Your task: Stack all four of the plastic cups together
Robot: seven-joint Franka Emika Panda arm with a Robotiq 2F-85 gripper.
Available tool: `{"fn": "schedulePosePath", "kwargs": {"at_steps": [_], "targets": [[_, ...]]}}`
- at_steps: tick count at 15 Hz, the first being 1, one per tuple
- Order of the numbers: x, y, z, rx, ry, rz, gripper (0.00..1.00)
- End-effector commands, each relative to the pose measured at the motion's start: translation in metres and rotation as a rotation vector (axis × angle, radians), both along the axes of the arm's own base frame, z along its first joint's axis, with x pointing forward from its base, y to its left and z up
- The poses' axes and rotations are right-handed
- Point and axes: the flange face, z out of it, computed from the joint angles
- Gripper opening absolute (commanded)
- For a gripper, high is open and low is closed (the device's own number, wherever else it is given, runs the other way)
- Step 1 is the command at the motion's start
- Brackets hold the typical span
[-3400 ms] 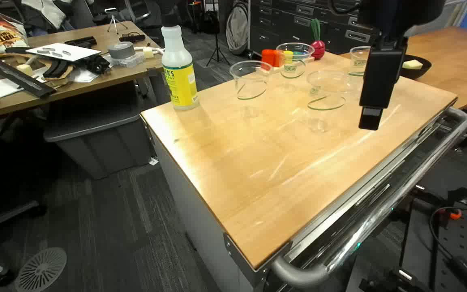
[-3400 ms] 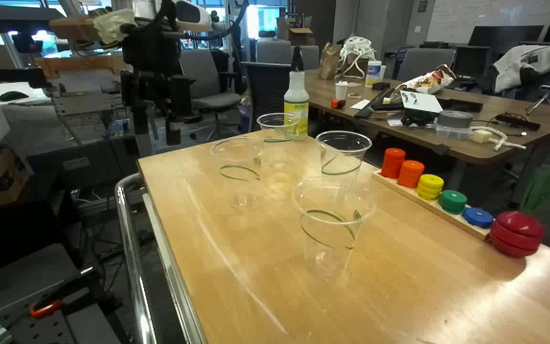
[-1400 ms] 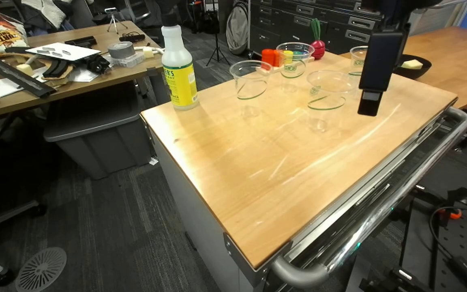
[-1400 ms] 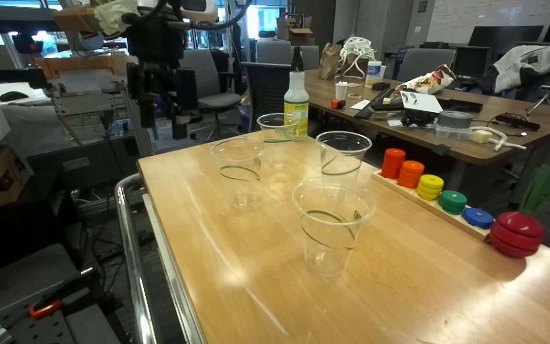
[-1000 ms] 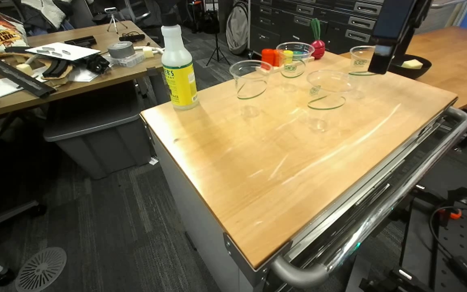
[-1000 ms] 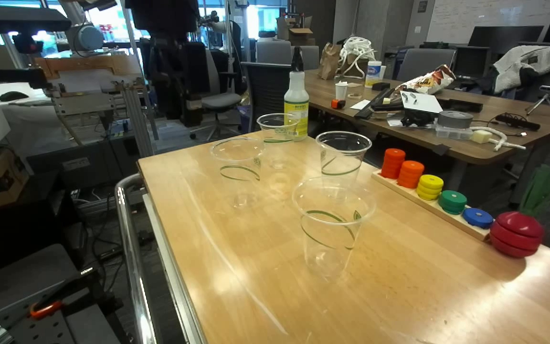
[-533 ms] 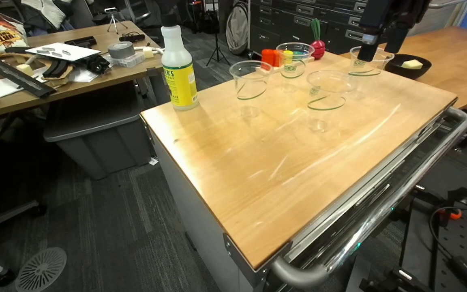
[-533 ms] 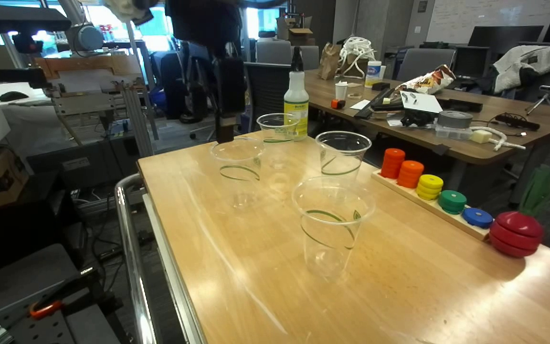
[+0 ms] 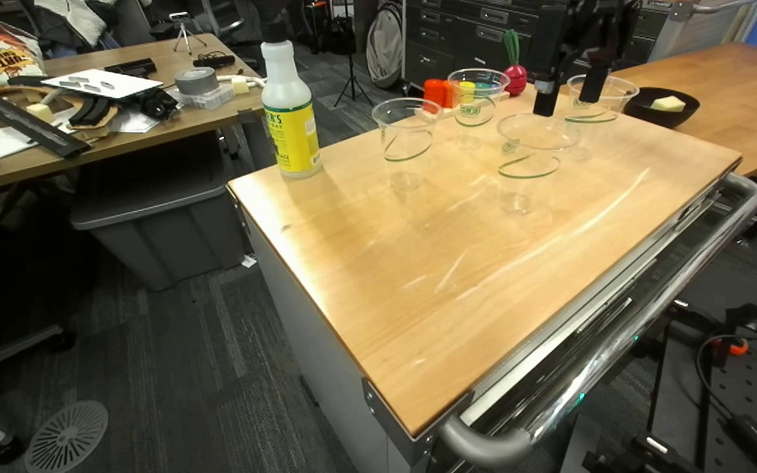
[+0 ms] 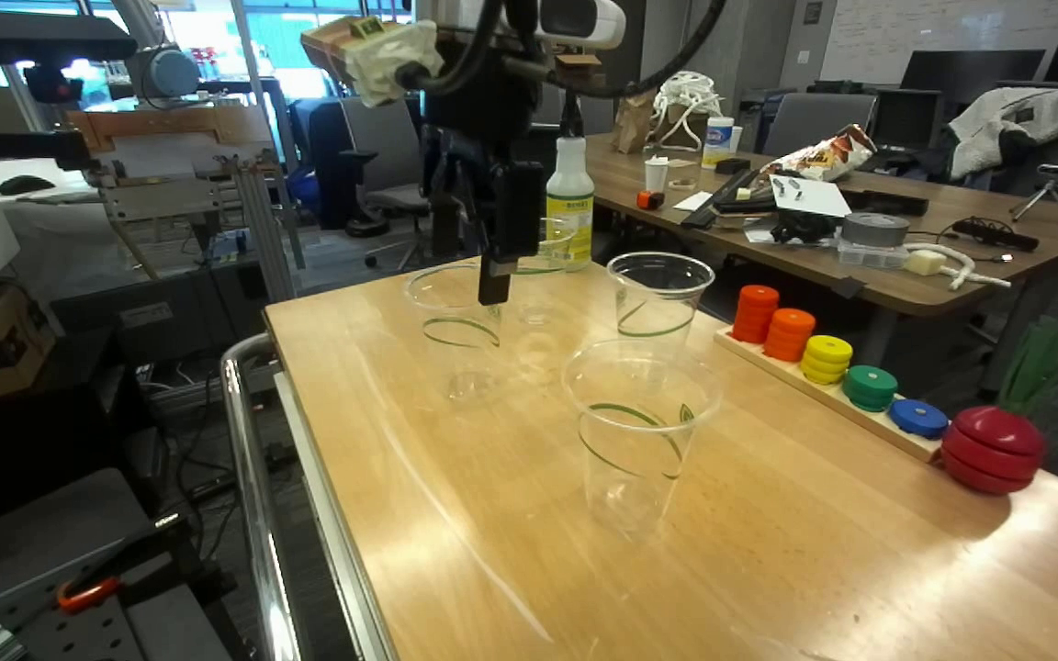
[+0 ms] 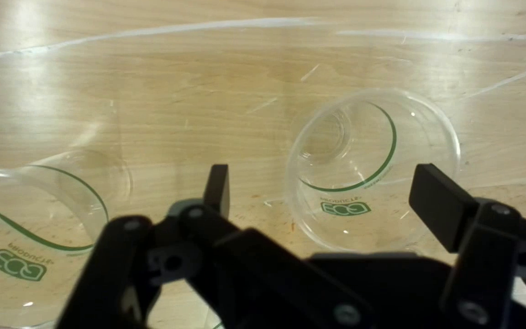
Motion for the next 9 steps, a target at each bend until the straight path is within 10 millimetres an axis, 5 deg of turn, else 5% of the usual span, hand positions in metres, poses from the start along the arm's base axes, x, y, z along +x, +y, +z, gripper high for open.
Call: {"fn": "schedulePosePath", "kwargs": {"at_steps": [1,9], "targets": [[0.017,-0.007,0.000,-0.007,0.016,-0.007,0.83],[0.002,-0.005,-0.017,0.058,0.027,0.050,0.15]]}}
